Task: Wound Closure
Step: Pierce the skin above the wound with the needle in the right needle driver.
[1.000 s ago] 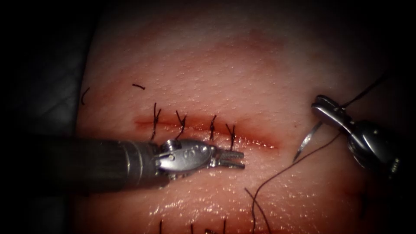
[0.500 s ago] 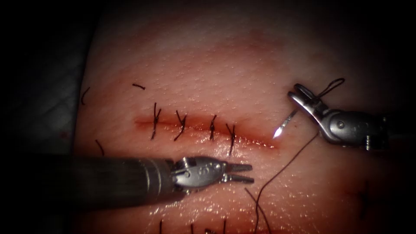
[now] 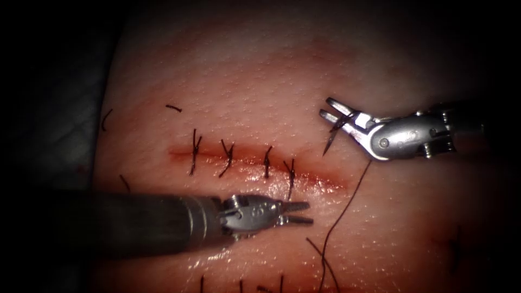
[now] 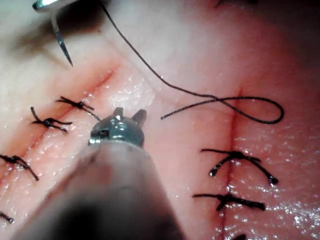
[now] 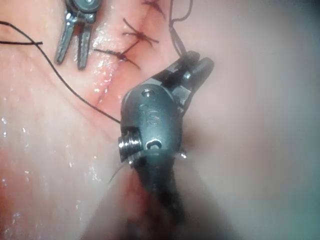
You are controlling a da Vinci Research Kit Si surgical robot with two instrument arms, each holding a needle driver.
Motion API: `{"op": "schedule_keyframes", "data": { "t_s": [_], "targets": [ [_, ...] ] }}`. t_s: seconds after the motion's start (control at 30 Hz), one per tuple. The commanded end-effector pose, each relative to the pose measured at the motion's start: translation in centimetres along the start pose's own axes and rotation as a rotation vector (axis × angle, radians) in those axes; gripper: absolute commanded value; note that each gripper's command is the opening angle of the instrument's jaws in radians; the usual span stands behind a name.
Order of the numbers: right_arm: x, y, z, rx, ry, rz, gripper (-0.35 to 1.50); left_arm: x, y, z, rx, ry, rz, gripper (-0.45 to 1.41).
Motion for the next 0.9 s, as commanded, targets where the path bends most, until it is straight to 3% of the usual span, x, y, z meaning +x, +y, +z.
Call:
{"op": "schedule_keyframes", "data": {
  "t_s": [0.03,0.17,0.3,0.33,0.37,0.4,0.53,0.57,0.6,0.63,0.67,0.9],
  "targets": [
    [-0.07,-0.05,0.07,0.011,-0.006,-0.022,-0.35,-0.02,0.01,0.08,-0.001,-0.001,0.002,0.24],
    [-0.16,-0.1,0.04,0.033,-0.015,-0.057,-0.35,-0.04,0.01,0.04,-0.01,0.001,0.003,0.29],
    [-0.22,-0.17,0.03,0.049,-0.022,-0.085,-0.35,-0.04,0.0,0.0,-0.038,0.016,0.002,-0.15],
    [-0.22,-0.17,0.03,0.049,-0.022,-0.085,-0.35,-0.04,0.0,0.0,-0.038,0.016,0.002,-0.15],
    [-0.24,-0.19,0.02,0.055,-0.024,-0.099,-0.35,-0.06,0.01,-0.02,-0.039,0.015,0.004,-0.4],
    [-0.24,-0.2,0.02,0.057,-0.025,-0.101,-0.35,-0.07,0.02,-0.03,-0.041,0.015,0.034,-0.45],
    [-0.27,-0.25,0.01,0.06,-0.023,-0.118,-0.35,-0.04,0.03,-0.07,-0.042,0.016,0.079,-0.45],
    [-0.28,-0.28,0.01,0.061,-0.018,-0.126,-0.35,-0.03,0.03,-0.07,-0.042,0.016,0.078,-0.37],
    [-0.28,-0.33,0.01,0.065,-0.012,-0.14,-0.35,0.02,0.01,-0.08,-0.041,0.021,0.026,-0.08],
    [-0.29,-0.36,0.0,0.064,-0.001,-0.164,-0.35,0.03,0.0,-0.09,-0.047,0.026,0.006,-0.05],
    [-0.3,-0.46,-0.04,0.066,0.017,-0.215,-0.35,0.05,0.0,-0.17,-0.053,0.027,-0.037,0.12],
    [-0.35,-0.73,-0.2,0.072,0.07,-0.341,-0.35,0.1,0.02,-0.38,-0.037,0.015,-0.066,0.22]
  ]
}}
